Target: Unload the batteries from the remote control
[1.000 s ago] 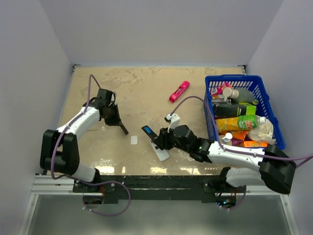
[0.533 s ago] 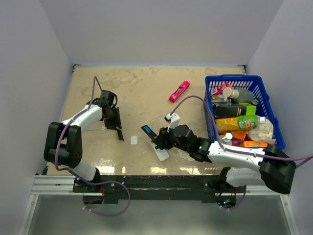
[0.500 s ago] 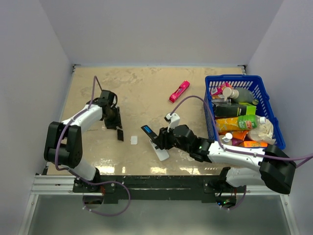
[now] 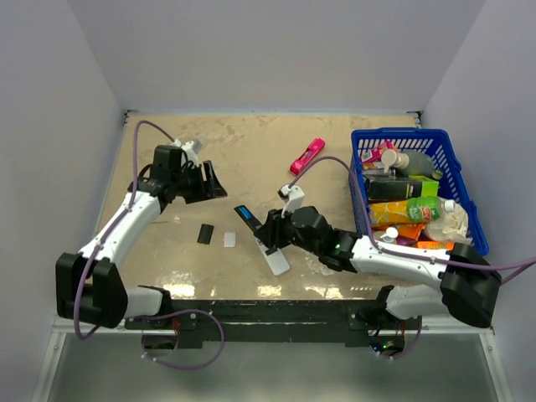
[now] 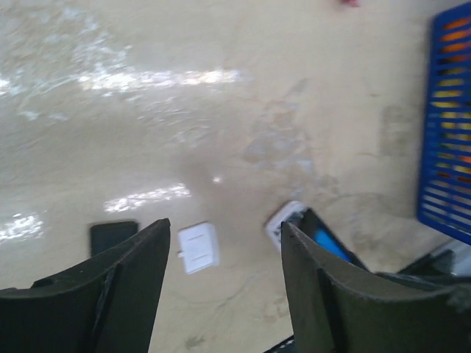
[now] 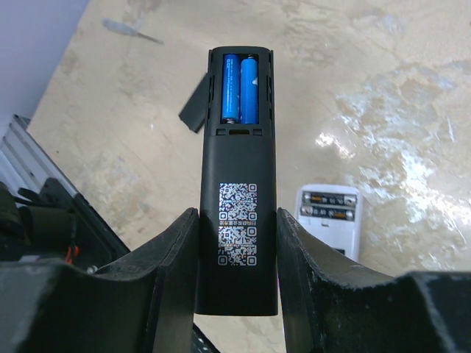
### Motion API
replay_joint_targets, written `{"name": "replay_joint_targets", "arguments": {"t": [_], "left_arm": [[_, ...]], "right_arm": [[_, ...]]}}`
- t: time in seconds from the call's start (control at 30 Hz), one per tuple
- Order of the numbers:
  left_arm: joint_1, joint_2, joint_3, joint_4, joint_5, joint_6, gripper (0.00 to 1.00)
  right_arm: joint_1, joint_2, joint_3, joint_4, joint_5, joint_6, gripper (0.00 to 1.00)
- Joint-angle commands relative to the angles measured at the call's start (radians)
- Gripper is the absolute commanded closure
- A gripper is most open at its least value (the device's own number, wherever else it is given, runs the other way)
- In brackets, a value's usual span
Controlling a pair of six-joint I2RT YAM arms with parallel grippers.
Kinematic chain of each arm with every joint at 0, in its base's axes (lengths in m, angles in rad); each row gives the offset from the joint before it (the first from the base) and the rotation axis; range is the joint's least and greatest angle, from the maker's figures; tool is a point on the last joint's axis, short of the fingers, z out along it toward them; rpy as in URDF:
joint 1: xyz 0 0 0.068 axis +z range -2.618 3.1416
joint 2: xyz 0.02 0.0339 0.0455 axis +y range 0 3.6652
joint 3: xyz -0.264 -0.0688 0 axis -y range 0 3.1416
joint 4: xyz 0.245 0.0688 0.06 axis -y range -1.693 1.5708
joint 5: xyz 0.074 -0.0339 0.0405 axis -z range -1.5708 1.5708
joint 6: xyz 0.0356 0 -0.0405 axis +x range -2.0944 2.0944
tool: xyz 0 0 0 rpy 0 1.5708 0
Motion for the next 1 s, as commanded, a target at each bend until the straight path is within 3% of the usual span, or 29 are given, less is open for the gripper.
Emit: {"name": "replay_joint_targets", "arguments": {"t": [0.0,0.77,0.97], "left_arm": [[0.006,-0.098,-0.070,0.152,0.227,-0.060,0.34],[0.005,-0.079,-0.160,0.173,0.244,-0.138,0.37],[0.005,-0.098,-0.136,0.135,0.180,-0.109,0.34]], "right_arm": [[-0.004,0.035,0.091,0.070,-0.010,0.049,0.93],[-0.002,0.090,0.111,0.128,-0.040,0.058,0.94],[-0.004,0.116,0.121,0.069,0.037,0.003,0.94]]}}
